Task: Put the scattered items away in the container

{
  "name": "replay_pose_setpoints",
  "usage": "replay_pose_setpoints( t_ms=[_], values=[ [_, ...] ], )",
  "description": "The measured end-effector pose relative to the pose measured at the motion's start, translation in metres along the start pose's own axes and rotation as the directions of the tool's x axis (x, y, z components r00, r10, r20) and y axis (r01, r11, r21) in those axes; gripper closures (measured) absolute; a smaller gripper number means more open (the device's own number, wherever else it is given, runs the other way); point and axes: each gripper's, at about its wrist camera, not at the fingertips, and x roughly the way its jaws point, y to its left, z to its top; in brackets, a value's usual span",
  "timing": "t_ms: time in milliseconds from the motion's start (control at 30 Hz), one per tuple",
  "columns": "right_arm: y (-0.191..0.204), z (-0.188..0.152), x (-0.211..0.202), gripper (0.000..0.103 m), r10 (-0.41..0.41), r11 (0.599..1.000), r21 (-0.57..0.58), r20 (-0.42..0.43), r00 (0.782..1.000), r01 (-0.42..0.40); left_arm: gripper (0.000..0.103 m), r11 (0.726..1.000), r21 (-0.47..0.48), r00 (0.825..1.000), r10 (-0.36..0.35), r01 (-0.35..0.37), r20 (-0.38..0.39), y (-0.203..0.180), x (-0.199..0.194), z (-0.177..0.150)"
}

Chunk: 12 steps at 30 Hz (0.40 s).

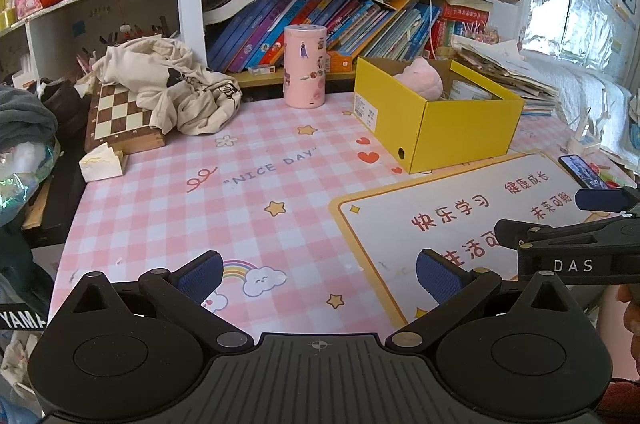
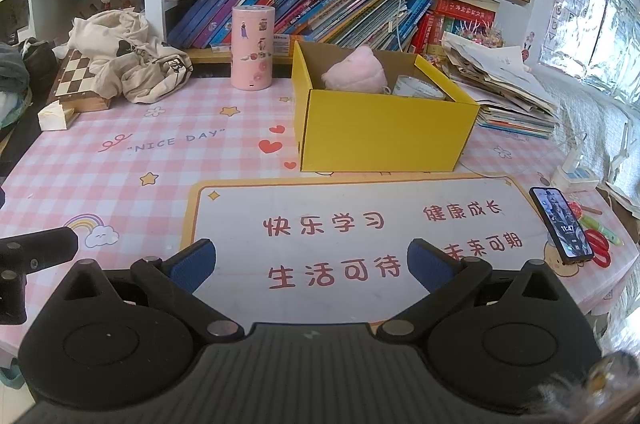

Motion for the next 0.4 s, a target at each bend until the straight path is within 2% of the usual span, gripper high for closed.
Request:
replay_pose_setpoints(
  t_ms=[400],
  values=[
    [0.0038,0.0013,0.0037,0.0,0.003,1.0,-0.008,-0.008,1.0,-0.003,0.0,1.0,-0.013,1.0,-0.016,0.016,0.008,0.0053,0.0007,-0.0003]
  ],
)
